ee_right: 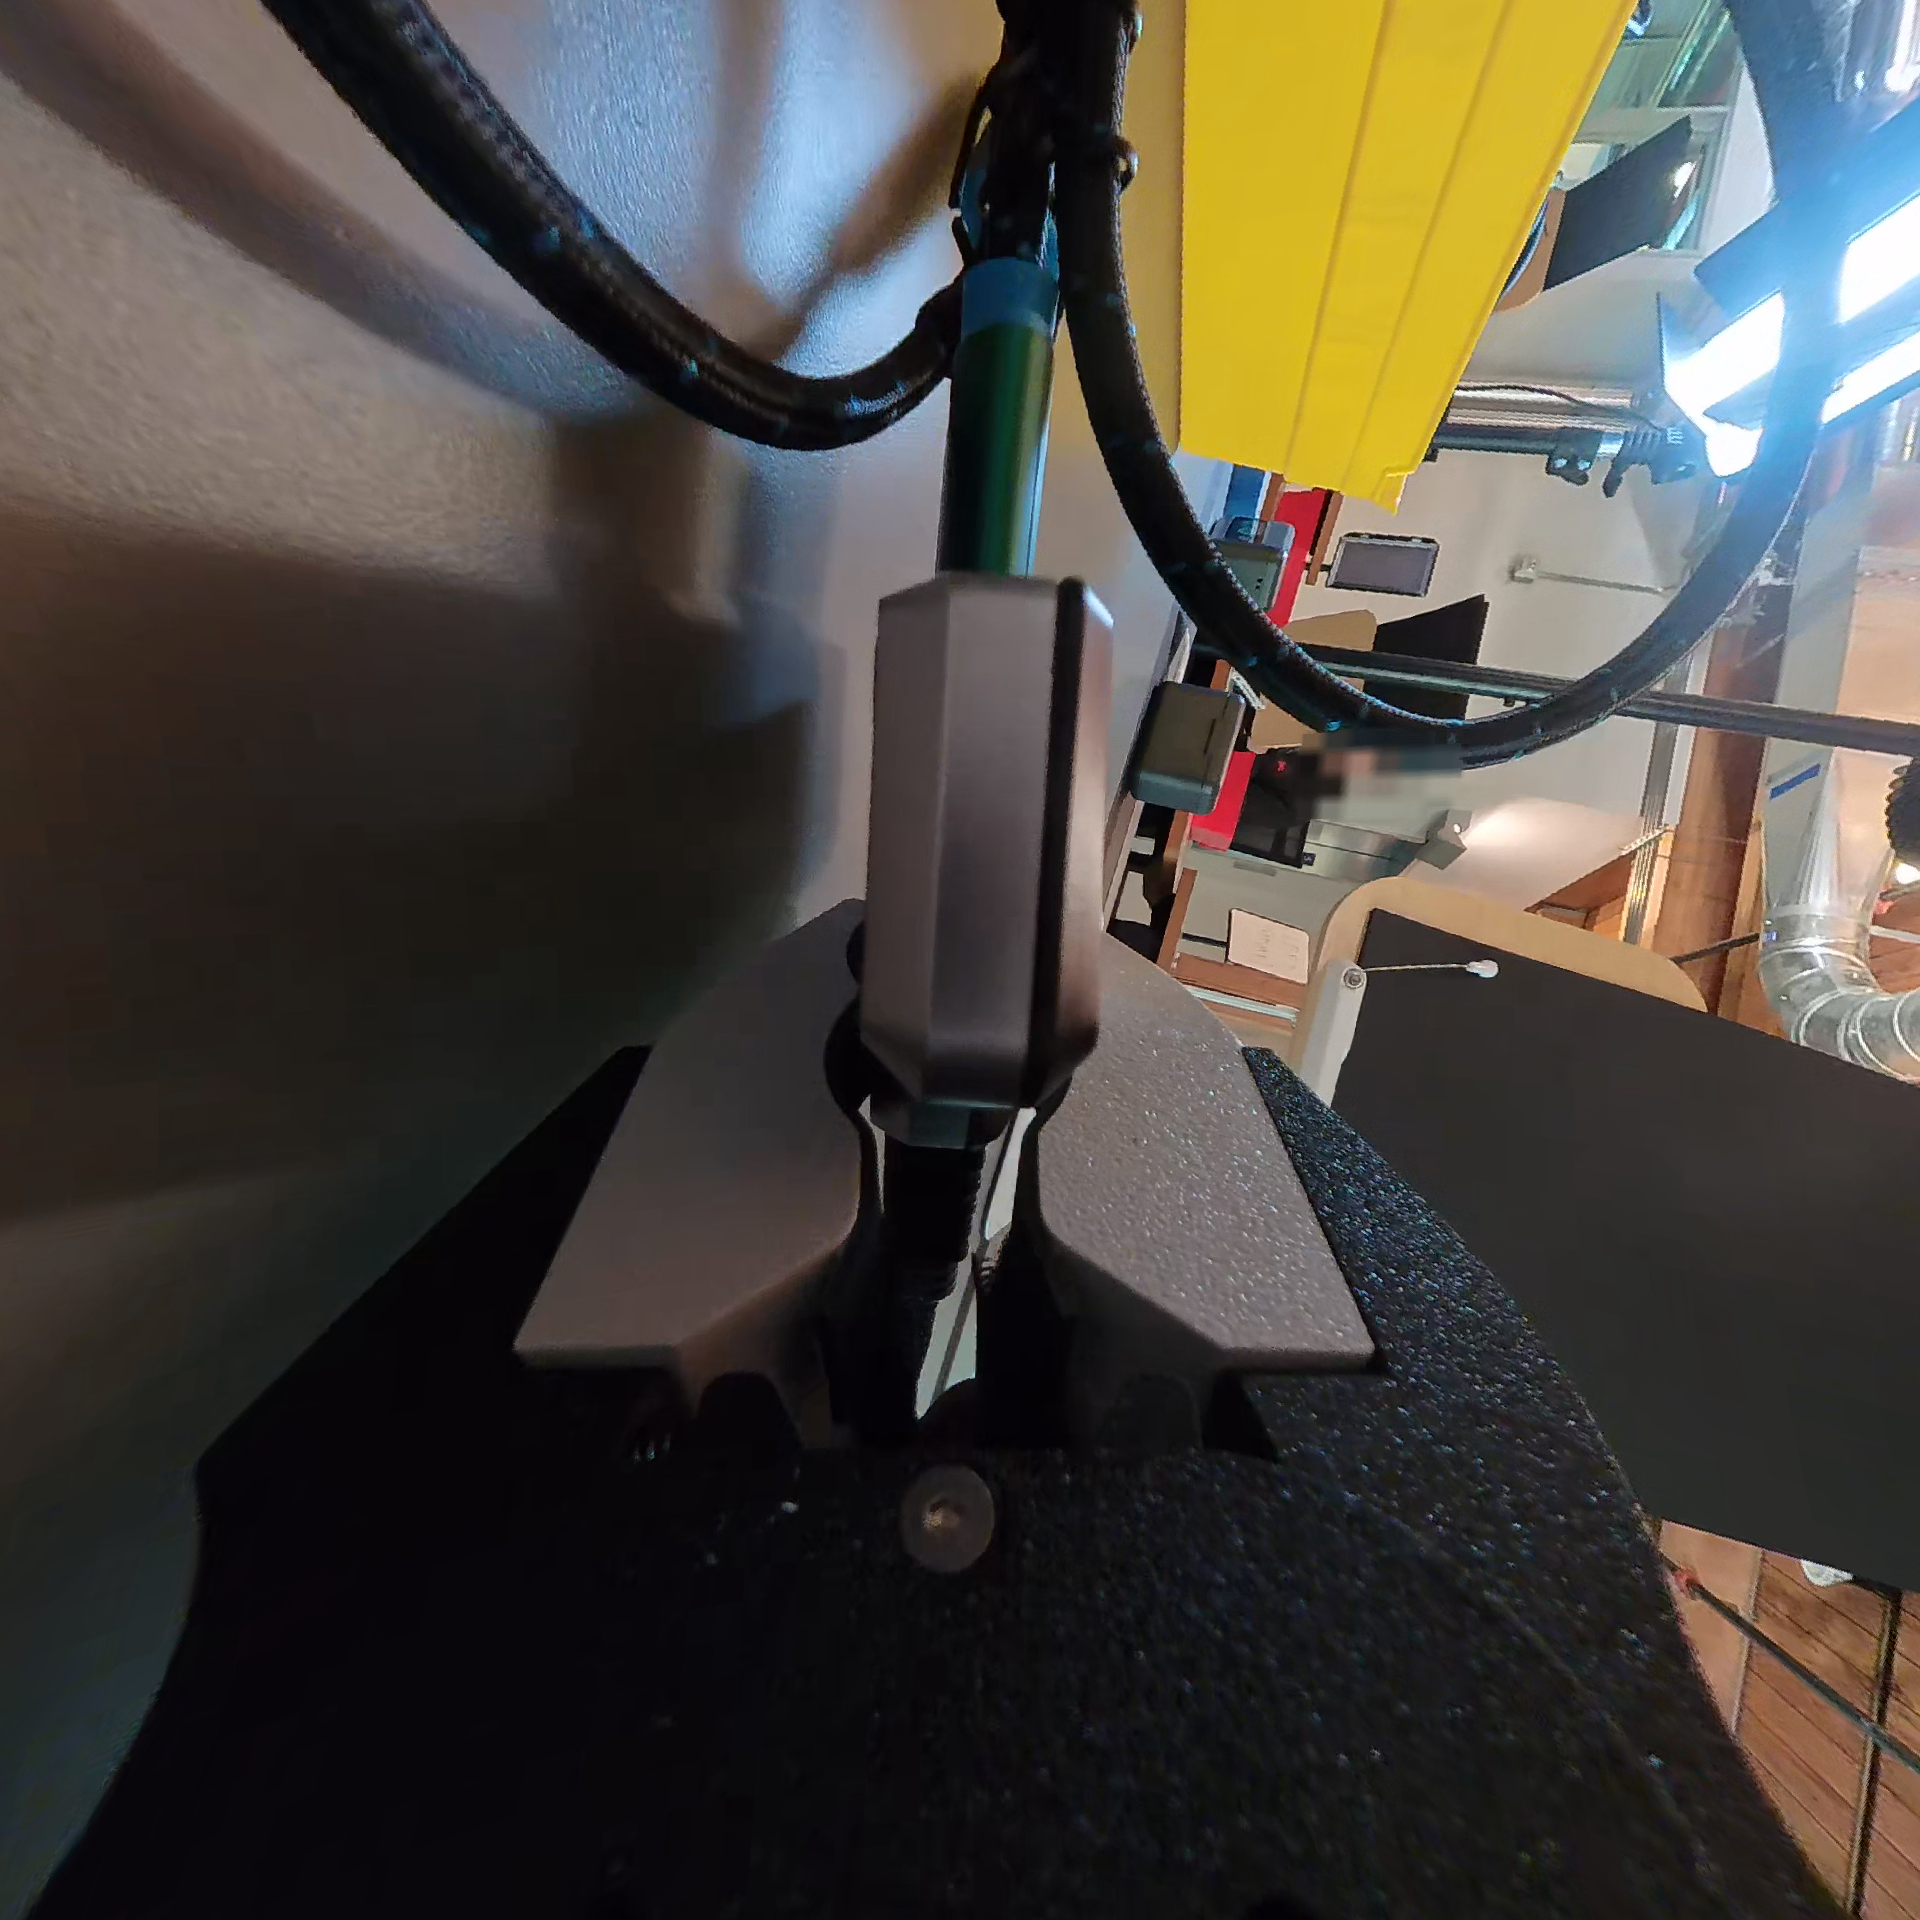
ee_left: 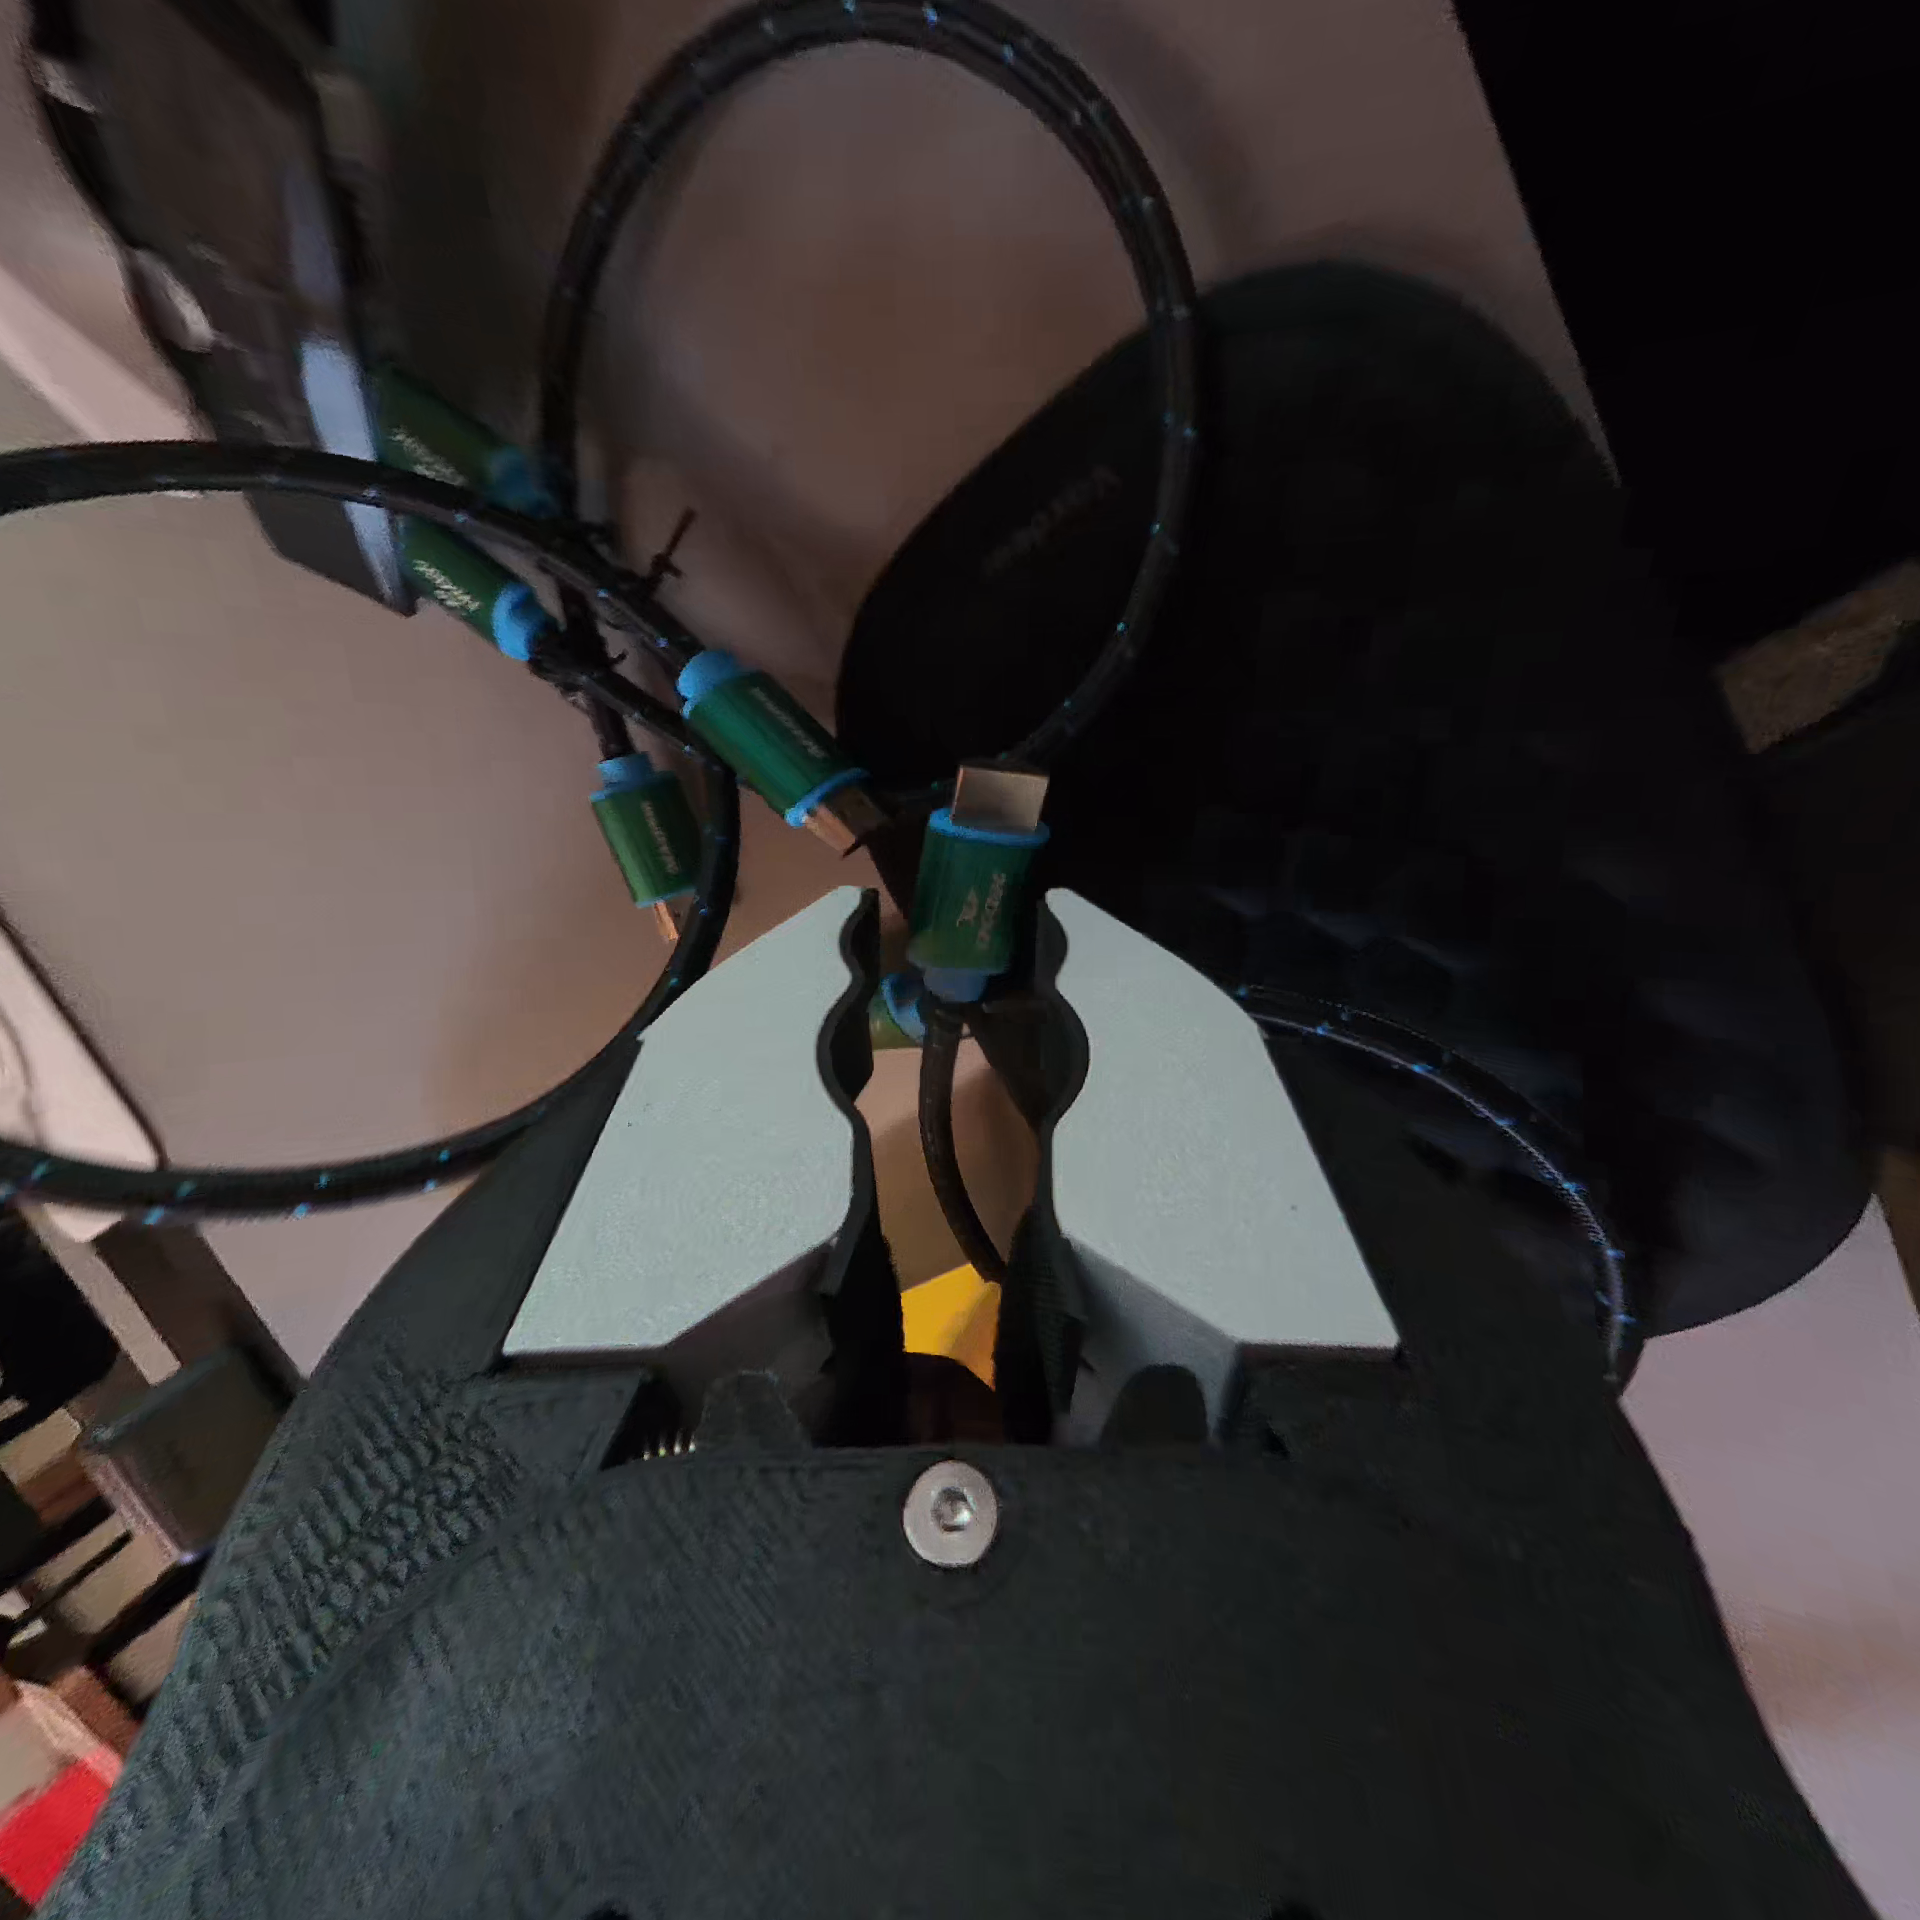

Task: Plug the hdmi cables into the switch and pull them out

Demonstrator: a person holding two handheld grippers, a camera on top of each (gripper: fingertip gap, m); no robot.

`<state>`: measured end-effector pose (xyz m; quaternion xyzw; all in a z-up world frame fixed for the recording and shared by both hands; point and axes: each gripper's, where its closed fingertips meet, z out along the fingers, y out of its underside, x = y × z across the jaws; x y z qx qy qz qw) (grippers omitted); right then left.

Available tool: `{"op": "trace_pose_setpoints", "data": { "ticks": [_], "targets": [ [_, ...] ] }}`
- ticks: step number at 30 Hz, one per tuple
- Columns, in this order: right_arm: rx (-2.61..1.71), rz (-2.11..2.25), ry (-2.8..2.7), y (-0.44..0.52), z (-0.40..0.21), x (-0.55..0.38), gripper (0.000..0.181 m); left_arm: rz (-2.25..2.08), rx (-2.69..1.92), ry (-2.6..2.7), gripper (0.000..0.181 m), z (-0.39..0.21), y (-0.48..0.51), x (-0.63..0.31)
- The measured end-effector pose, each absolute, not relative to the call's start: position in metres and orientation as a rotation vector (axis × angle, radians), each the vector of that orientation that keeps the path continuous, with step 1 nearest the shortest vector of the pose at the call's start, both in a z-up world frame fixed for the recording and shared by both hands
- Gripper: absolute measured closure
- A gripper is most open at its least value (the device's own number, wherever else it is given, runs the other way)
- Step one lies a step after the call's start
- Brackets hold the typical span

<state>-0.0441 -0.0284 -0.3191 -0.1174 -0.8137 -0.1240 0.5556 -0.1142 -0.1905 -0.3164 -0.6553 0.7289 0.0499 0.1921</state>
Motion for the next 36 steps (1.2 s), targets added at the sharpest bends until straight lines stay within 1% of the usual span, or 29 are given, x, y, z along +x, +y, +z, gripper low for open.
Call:
{"op": "trace_pose_setpoints", "data": {
  "ticks": [1,4,7,10,12,15,17,22,28,36],
  "targets": [
    [-0.279,-0.291,-1.924,-0.028,-0.319,-0.044,0.157,0.128,-1.855,2.075,0.158,-0.321,-0.191,-0.114],
    [-0.289,-0.286,-1.930,-0.028,-0.320,-0.043,0.157,0.061,-1.983,1.980,0.158,-0.321,-0.190,-0.116],
    [-0.303,-0.279,-1.933,-0.027,-0.319,-0.042,0.157,0.063,-2.220,1.696,0.159,-0.312,-0.187,-0.121],
    [-0.333,-0.286,-1.932,-0.026,-0.319,-0.041,0.157,0.134,-2.409,1.336,0.159,-0.289,-0.183,-0.125],
    [-0.356,-0.285,-1.932,-0.025,-0.318,-0.042,0.158,0.007,-2.447,1.121,0.159,-0.275,-0.182,-0.109],
    [-0.387,-0.289,-1.922,-0.025,-0.315,-0.042,0.158,-0.383,-2.381,0.933,0.160,-0.255,-0.179,-0.060],
    [-0.387,-0.302,-1.900,-0.027,-0.310,-0.042,0.158,-0.457,-2.365,0.914,0.160,-0.255,-0.171,-0.046],
    [-0.364,-0.332,-1.863,-0.030,-0.300,-0.041,0.158,-0.480,-2.453,0.950,0.160,-0.291,-0.144,-0.031],
    [-0.326,-0.350,-1.847,-0.032,-0.297,-0.039,0.159,-0.413,-2.523,1.012,0.160,-0.316,-0.132,-0.027],
    [-0.236,-0.483,-1.773,-0.031,-0.290,-0.038,0.158,-0.623,-2.472,0.879,0.160,-0.317,-0.129,-0.026]
  ]
}}
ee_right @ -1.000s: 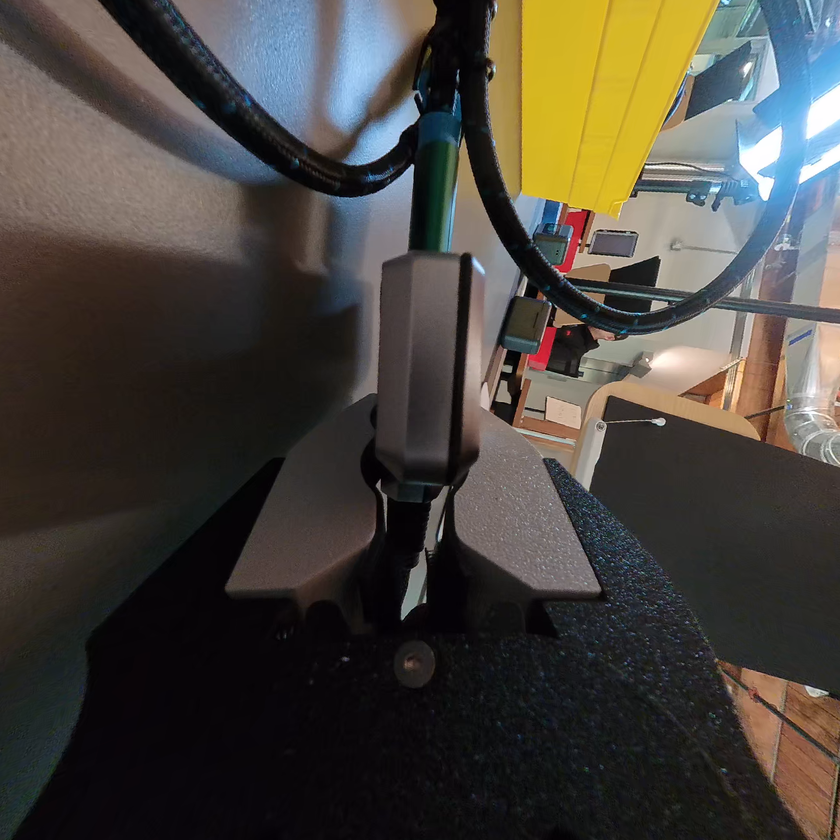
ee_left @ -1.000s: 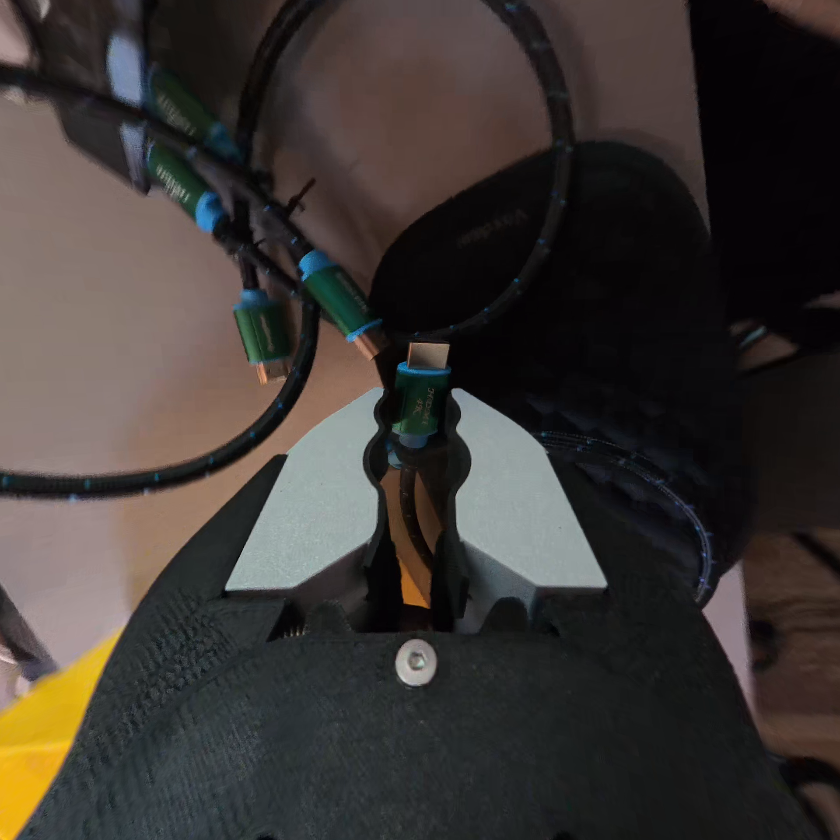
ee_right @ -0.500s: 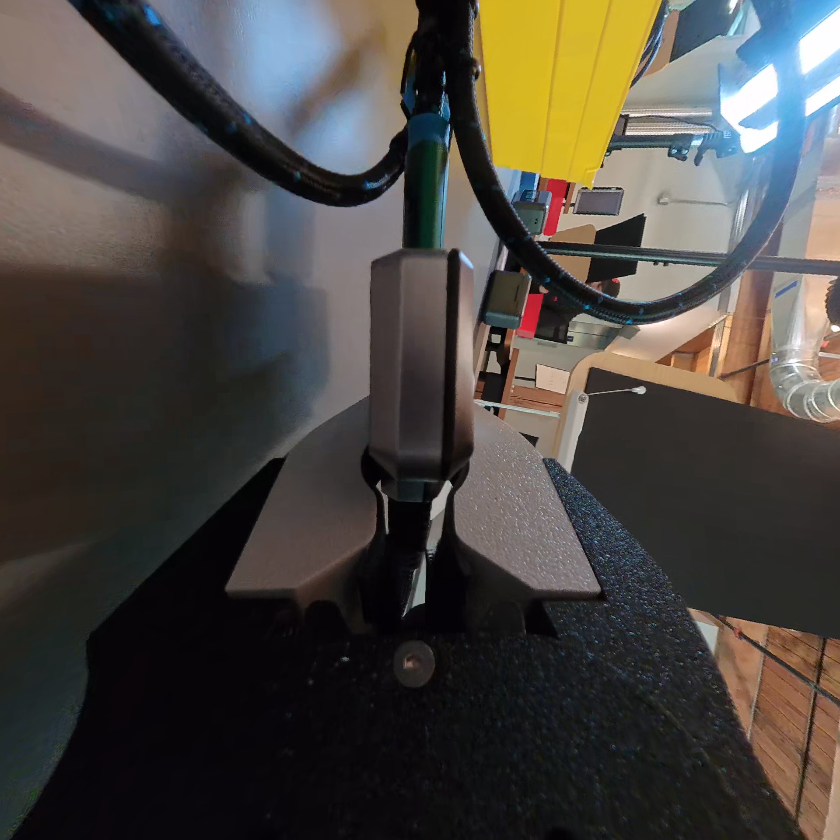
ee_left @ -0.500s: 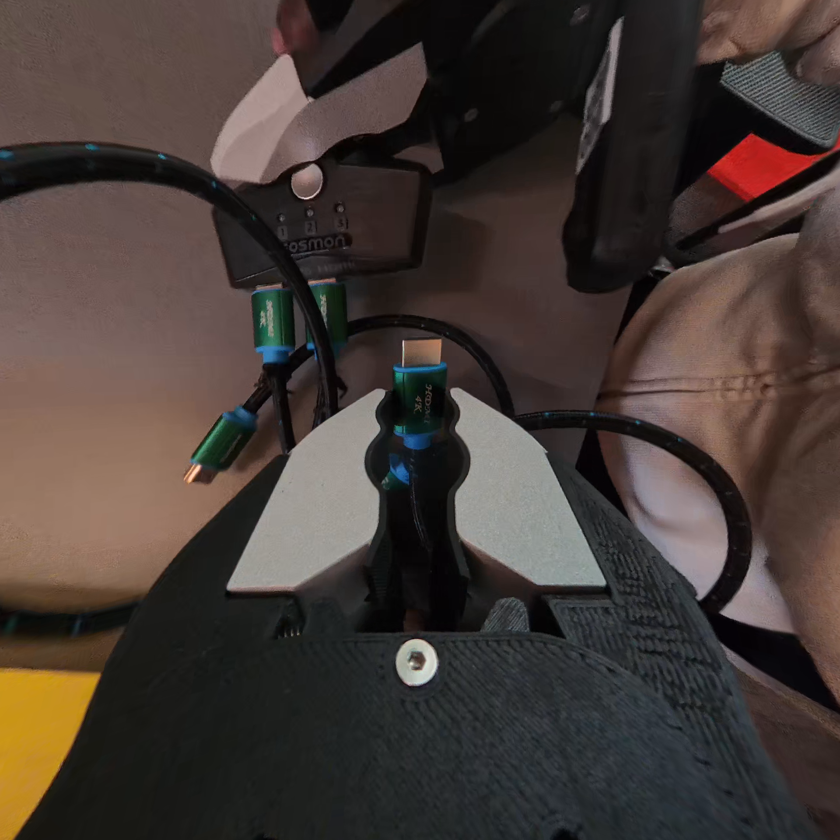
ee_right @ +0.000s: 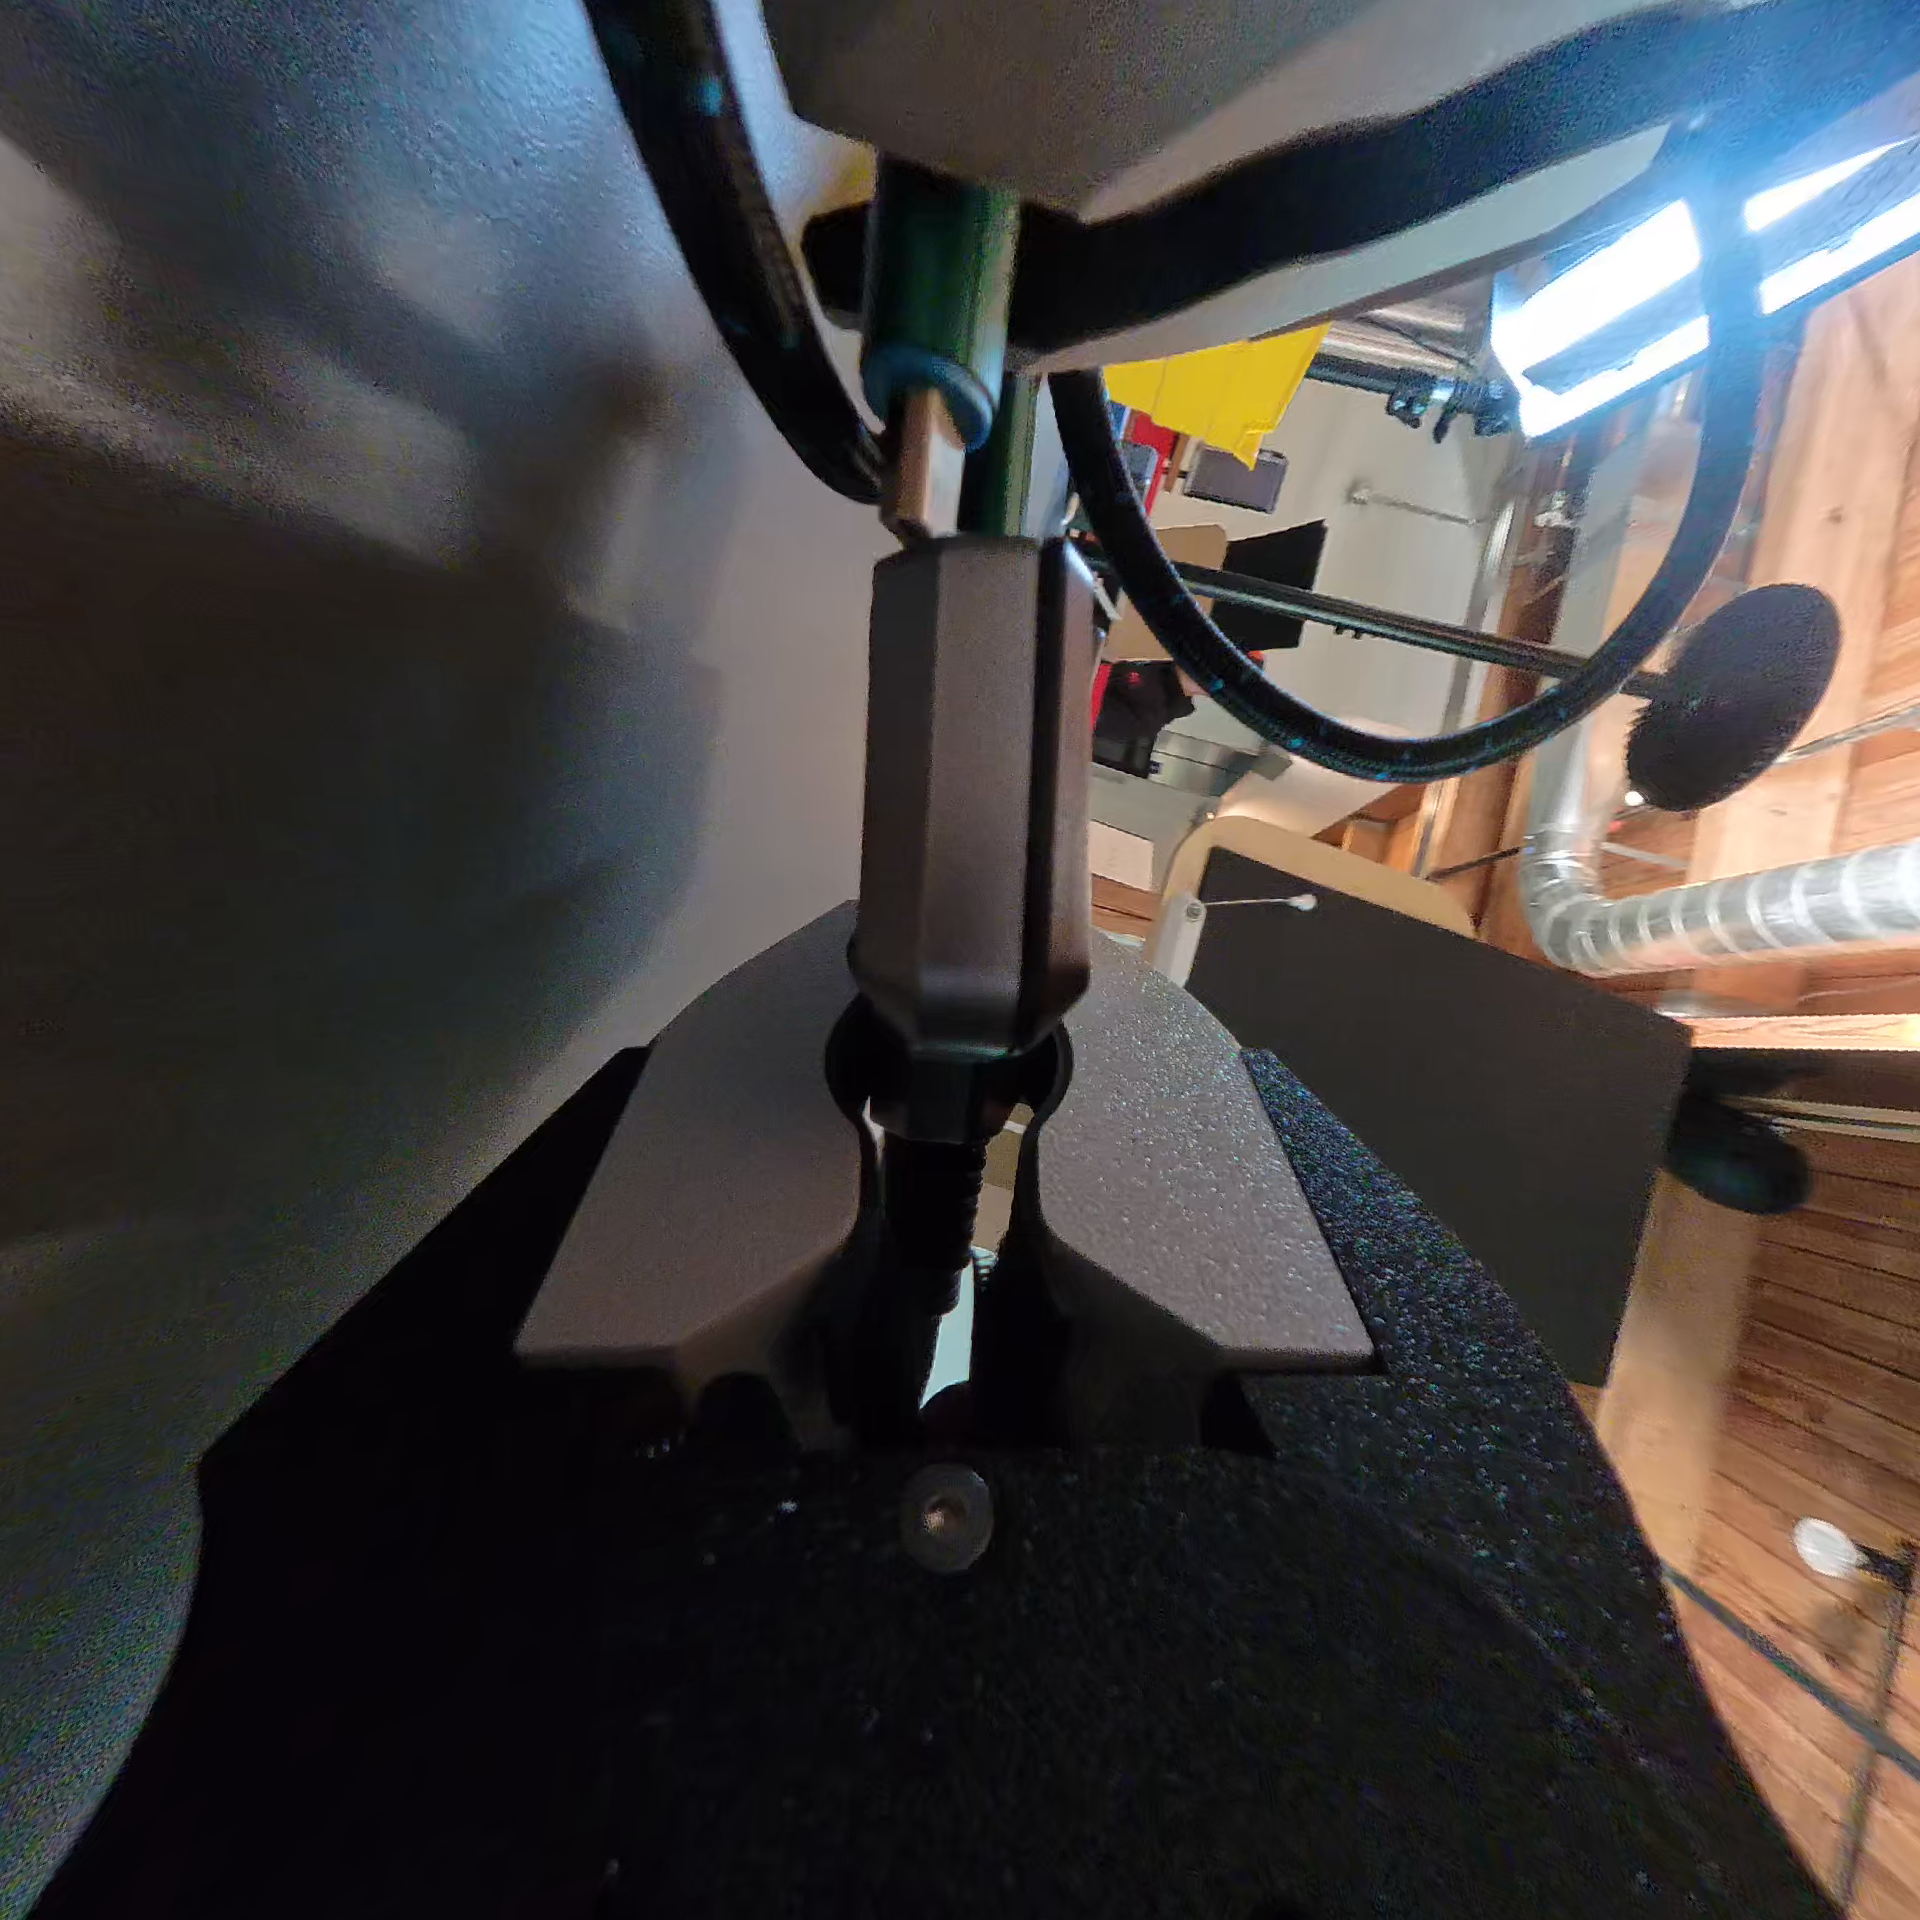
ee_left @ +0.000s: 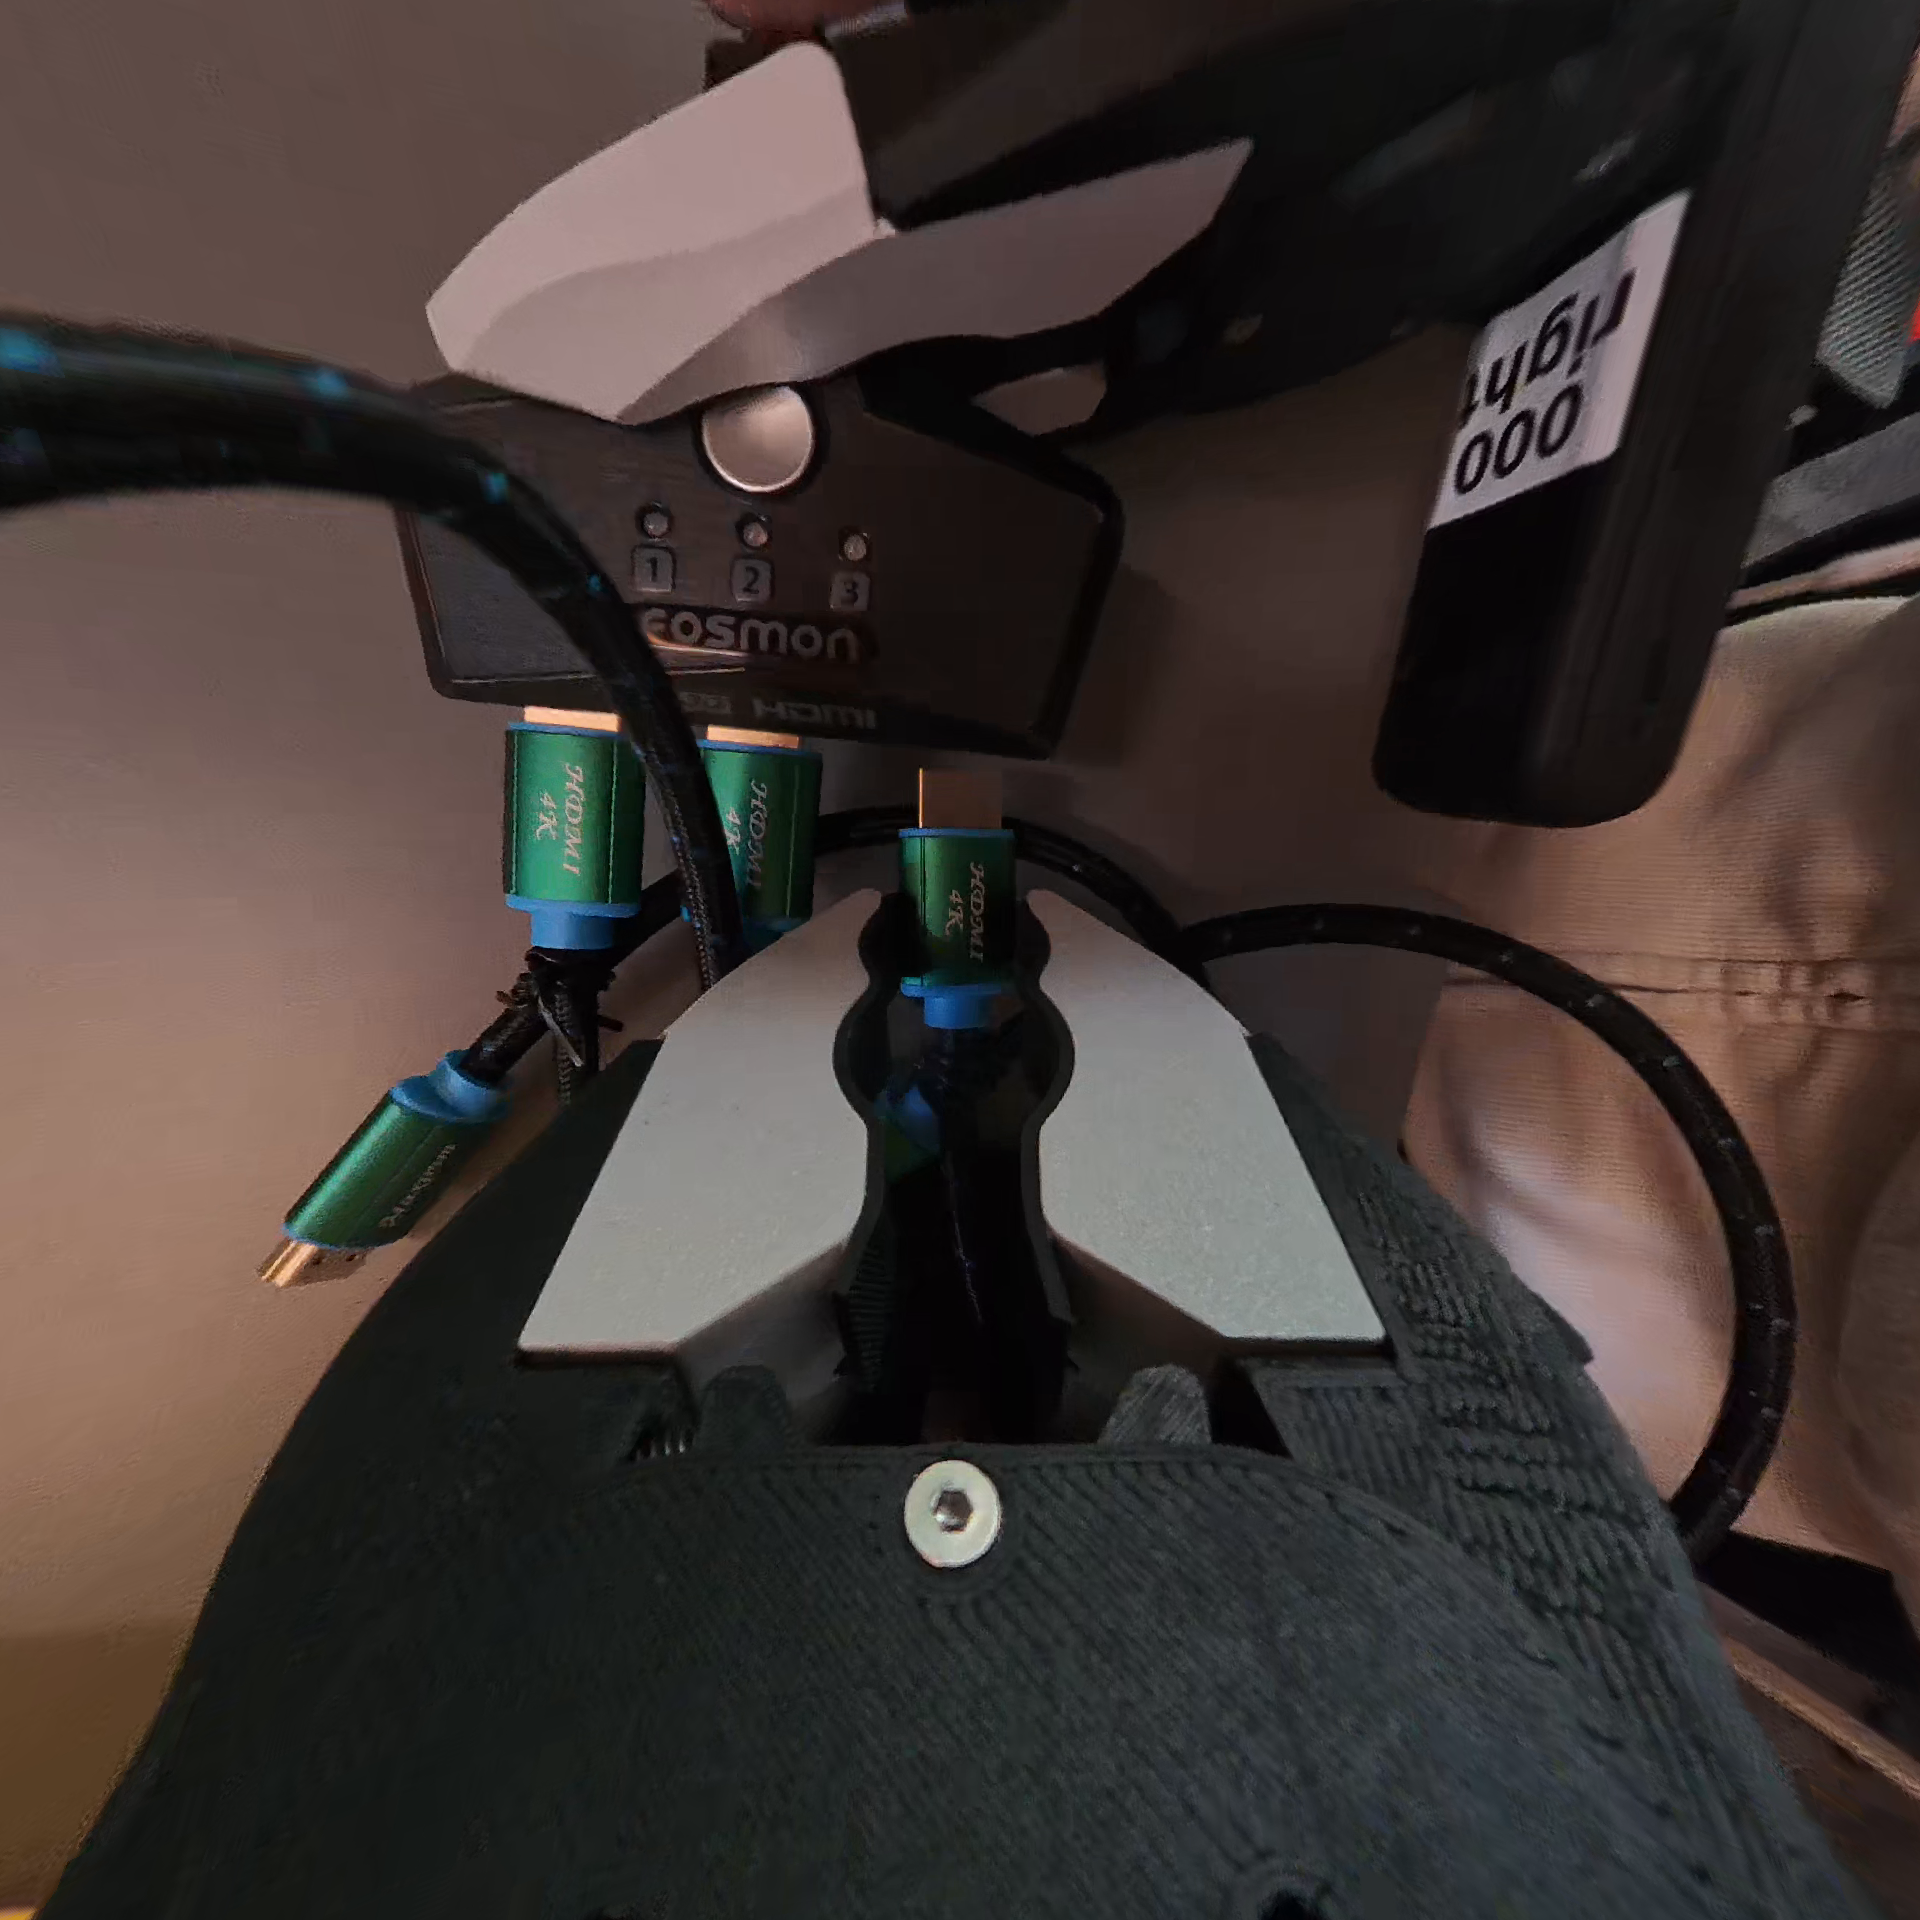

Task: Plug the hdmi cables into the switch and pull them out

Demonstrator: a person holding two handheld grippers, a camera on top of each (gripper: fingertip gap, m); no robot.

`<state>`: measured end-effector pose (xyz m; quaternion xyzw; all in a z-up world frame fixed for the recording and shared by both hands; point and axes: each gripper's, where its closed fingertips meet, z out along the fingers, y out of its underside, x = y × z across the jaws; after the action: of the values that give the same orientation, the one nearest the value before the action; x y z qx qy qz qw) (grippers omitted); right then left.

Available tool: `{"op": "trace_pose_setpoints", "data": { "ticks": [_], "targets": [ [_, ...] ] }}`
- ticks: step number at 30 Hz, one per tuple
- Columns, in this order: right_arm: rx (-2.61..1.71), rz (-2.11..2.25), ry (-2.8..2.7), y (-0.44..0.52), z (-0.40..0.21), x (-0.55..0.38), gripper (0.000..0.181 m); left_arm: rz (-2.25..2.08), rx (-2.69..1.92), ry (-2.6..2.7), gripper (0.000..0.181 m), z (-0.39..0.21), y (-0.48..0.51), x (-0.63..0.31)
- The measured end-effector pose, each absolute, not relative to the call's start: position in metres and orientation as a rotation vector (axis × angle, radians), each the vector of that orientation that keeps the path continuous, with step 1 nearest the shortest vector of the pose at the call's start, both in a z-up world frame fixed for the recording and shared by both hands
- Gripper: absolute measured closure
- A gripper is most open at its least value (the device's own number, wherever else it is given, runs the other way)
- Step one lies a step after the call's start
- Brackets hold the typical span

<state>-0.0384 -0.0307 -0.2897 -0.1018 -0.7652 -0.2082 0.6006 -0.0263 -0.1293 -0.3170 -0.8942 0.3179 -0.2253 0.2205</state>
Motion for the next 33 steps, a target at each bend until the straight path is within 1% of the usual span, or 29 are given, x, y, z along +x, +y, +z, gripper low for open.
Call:
{"op": "trace_pose_setpoints", "data": {
  "ticks": [3,18,25,31,32,33],
  "targets": [
    [-0.202,-0.515,-1.760,-0.032,-0.293,-0.040,0.158,-0.767,-2.448,0.798,0.161,-0.319,-0.131,-0.026],
    [-0.092,-0.494,-1.760,-0.043,-0.295,-0.040,0.158,-0.848,-2.352,0.764,0.162,-0.313,-0.134,-0.034],
    [-0.107,-0.454,-1.761,-0.045,-0.296,-0.041,0.159,-0.718,-2.257,0.815,0.161,-0.314,-0.131,-0.035],
    [-0.122,-0.431,-1.776,-0.046,-0.298,-0.040,0.160,-0.688,-2.212,0.948,0.161,-0.315,-0.132,-0.031],
    [-0.126,-0.431,-1.781,-0.046,-0.299,-0.040,0.160,-0.690,-2.220,0.957,0.157,-0.316,-0.131,-0.030],
    [-0.133,-0.430,-1.793,-0.047,-0.300,-0.040,0.160,-0.684,-2.236,0.966,0.161,-0.318,-0.131,-0.030]
  ]
}}
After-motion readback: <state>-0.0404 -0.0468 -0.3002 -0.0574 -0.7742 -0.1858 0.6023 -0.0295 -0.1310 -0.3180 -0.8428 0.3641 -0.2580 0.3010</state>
